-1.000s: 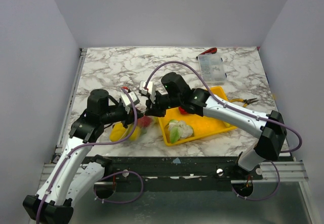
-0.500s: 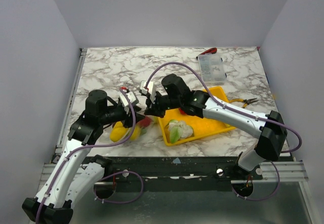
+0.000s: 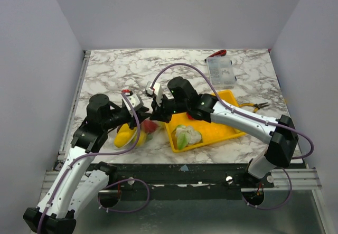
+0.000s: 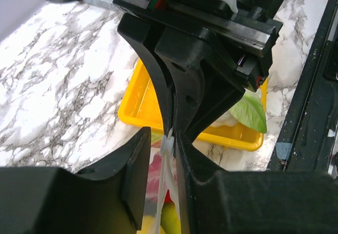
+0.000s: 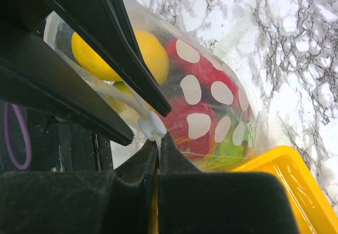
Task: Place the food in the zip-top bag and seal the zipper
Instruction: Zip the zipper food storage bag at the center of the board.
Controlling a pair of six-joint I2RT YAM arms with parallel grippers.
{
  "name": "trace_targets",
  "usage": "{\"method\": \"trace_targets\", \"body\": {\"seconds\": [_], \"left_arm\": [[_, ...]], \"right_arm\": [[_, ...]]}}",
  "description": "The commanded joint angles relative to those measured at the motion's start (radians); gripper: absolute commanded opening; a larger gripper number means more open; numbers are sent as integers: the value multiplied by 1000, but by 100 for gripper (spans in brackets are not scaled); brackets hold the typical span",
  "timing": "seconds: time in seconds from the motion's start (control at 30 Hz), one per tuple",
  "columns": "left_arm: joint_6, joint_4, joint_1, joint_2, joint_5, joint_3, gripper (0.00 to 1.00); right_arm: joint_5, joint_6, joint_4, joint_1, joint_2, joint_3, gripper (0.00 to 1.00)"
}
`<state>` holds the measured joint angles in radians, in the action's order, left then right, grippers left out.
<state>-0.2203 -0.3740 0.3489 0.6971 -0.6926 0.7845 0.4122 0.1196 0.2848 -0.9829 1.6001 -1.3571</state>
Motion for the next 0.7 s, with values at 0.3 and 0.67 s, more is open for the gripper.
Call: {"method": "trace_targets", "body": {"seconds": [0.3, 0.67], "left_arm": [[-18, -4, 2, 15, -46, -21, 16], [-29, -72, 4, 36, -72, 9, 21]], "right_arm": [[17, -30, -5, -8, 17, -40, 0], [13, -43, -25, -8, 8, -22, 0]]}}
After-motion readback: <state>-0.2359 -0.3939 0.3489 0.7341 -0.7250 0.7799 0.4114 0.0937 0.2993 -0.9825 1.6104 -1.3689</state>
